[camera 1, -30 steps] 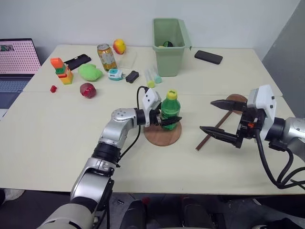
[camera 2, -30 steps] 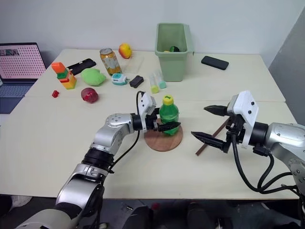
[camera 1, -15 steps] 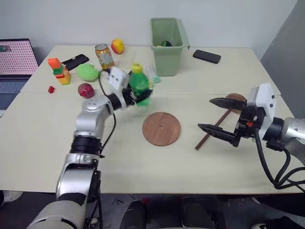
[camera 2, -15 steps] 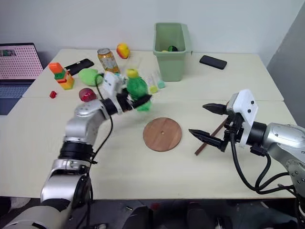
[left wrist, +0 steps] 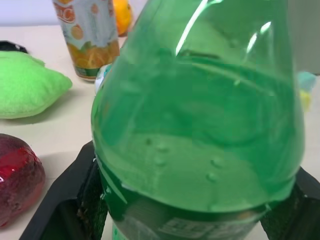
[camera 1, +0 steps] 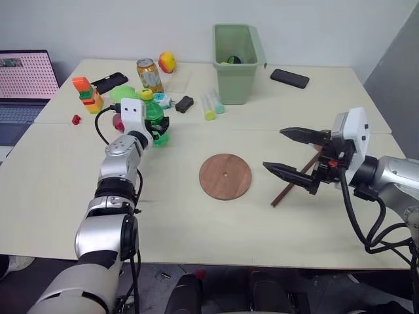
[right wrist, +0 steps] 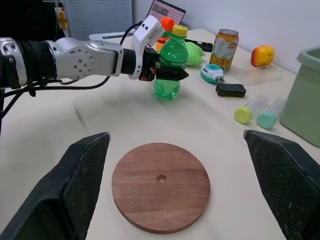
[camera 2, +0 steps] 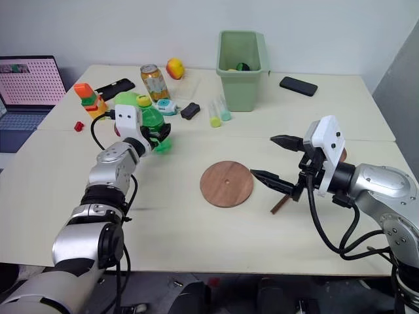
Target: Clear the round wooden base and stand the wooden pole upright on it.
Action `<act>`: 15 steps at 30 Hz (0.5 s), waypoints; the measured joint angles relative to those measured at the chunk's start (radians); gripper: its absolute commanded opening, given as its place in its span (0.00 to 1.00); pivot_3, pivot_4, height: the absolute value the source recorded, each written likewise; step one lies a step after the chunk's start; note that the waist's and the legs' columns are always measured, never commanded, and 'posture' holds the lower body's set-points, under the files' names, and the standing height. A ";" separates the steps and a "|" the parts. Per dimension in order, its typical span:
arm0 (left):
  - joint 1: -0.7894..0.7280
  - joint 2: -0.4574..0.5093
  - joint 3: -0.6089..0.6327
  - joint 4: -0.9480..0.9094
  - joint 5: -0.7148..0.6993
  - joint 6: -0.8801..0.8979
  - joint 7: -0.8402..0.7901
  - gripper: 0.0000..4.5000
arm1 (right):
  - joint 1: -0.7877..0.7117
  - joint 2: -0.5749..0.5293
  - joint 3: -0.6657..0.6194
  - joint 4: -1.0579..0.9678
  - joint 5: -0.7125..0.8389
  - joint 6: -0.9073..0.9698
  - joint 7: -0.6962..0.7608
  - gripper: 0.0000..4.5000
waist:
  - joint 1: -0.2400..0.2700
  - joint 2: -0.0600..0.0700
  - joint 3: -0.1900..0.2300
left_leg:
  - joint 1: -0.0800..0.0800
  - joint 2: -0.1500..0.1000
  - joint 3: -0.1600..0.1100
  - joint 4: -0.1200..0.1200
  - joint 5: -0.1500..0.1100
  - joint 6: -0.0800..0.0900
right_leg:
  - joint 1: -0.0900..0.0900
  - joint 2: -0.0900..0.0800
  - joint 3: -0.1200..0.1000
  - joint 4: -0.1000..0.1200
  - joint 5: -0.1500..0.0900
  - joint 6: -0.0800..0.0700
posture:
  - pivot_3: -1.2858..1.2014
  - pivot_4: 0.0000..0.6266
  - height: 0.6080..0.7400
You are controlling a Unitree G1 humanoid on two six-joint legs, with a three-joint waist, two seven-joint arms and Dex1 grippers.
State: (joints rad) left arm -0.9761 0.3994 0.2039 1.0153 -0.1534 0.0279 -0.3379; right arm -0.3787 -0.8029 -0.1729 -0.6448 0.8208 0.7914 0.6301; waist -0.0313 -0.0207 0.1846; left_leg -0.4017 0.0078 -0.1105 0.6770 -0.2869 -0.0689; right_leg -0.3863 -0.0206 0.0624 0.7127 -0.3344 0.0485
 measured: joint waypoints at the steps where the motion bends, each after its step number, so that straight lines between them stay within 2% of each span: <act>1: -0.002 -0.001 0.001 0.018 0.000 -0.008 -0.002 0.99 | 0.000 0.000 0.000 -0.003 0.003 0.001 -0.002 1.00 | -0.001 0.000 0.000 | 0.000 0.000 0.000 0.000 0.000 0.000 | 0.000 0.000 0.000 0.000 0.000 0.000 | 0.52 0.24 1.00; 9: 0.012 0.027 -0.001 0.020 -0.001 -0.008 -0.049 0.99 | 0.001 0.000 -0.004 -0.020 0.026 0.003 -0.034 1.00 | -0.004 0.000 0.000 | 0.000 0.000 0.000 0.000 0.000 -0.001 | 0.000 0.000 0.000 0.000 0.000 0.000 | 0.52 0.24 1.00; 11: 0.042 0.055 -0.003 -0.055 0.000 0.018 -0.073 0.99 | 0.008 0.001 -0.005 -0.022 0.027 0.003 -0.043 1.00 | -0.008 0.000 0.000 | 0.000 0.001 0.000 0.000 0.001 -0.002 | -0.001 0.000 0.000 0.001 0.000 0.000 | 0.52 0.24 1.00; 15: 0.172 0.151 -0.026 -0.341 -0.007 0.175 -0.177 0.99 | 0.023 0.001 -0.014 -0.025 0.038 0.006 -0.051 1.00 | -0.023 0.000 0.000 | 0.000 0.001 0.000 -0.001 0.002 -0.003 | -0.001 0.000 0.001 0.001 0.000 0.000 | 0.52 0.24 1.00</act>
State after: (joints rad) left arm -0.8037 0.5508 0.1781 0.6740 -0.1606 0.2027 -0.5145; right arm -0.3562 -0.8023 -0.1870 -0.6698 0.8591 0.7973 0.5794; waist -0.0541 -0.0206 0.1846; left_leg -0.4015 0.0093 -0.1105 0.6762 -0.2850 -0.0724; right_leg -0.3871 -0.0201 0.0633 0.7134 -0.3344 0.0484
